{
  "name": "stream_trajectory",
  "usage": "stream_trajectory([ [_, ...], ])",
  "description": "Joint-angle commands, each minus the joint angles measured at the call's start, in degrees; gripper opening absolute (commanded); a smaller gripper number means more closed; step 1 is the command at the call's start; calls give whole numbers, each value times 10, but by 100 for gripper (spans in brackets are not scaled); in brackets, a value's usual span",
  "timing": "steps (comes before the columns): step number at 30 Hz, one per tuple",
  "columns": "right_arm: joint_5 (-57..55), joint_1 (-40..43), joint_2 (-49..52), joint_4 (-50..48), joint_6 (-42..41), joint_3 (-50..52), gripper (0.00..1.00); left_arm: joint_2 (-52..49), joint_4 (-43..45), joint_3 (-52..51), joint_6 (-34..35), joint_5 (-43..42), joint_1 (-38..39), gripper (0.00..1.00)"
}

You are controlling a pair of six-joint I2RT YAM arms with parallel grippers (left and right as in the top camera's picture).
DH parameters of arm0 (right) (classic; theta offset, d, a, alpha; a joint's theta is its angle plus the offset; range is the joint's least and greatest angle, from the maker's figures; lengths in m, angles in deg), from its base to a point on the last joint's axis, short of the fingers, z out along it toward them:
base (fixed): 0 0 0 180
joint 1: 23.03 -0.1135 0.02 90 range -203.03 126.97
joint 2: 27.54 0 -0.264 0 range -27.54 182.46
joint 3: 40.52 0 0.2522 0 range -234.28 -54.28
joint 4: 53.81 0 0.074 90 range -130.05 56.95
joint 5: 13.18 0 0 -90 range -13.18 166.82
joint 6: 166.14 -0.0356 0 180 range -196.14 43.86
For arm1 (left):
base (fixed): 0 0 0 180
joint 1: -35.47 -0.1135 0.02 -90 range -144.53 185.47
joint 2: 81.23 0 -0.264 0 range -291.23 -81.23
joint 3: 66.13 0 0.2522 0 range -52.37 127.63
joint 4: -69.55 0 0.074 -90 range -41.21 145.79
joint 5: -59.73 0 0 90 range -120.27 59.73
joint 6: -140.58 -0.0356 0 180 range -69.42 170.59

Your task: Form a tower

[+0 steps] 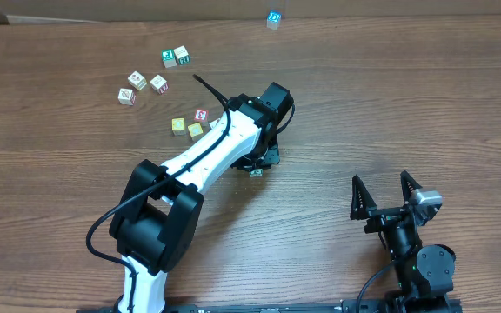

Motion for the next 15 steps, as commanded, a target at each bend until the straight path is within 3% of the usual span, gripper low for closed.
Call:
stream_trajectory([
  [1, 0, 2, -7, -3, -3, 6, 100, 9, 2, 10, 14, 8, -2, 24],
  [15, 0, 2, -7, -3, -3, 6, 100, 9, 1, 14, 14, 27, -5, 25],
])
